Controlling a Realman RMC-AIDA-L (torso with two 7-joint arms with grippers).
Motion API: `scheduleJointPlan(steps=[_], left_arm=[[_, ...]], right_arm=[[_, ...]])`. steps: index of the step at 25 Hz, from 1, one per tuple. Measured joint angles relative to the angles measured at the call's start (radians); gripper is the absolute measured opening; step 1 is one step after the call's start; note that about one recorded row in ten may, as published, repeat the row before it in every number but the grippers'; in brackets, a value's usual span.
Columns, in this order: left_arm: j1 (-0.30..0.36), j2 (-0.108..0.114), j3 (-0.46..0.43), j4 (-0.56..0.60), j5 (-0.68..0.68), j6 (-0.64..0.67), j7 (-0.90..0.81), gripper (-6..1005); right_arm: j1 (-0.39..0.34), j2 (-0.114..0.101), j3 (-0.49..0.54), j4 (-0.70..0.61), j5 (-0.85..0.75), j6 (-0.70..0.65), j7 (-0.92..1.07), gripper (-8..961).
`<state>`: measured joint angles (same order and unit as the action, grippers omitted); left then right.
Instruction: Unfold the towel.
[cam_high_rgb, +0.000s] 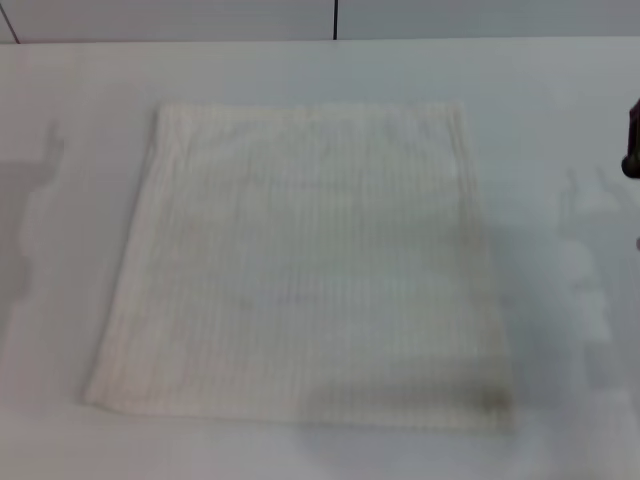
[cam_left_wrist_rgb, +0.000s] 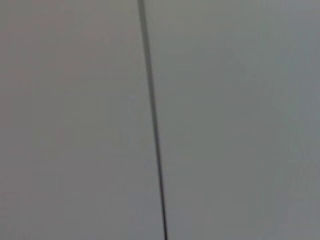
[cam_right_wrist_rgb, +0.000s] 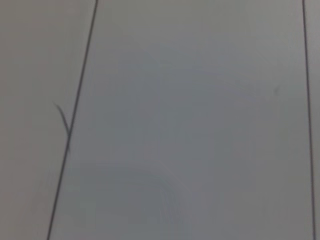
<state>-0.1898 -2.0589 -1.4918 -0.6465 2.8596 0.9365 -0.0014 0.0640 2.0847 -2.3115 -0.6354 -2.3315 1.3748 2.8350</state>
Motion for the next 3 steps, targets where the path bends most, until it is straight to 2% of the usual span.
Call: scheduleJointPlan(steps=[3], left_arm=[[-0.033, -0.005, -0.042, 0.142, 0.001, 0.09, -0.08, 784]], right_arm=[[-0.006, 0.001, -0.001, 0.008, 0.002, 0.001, 0.003, 190]])
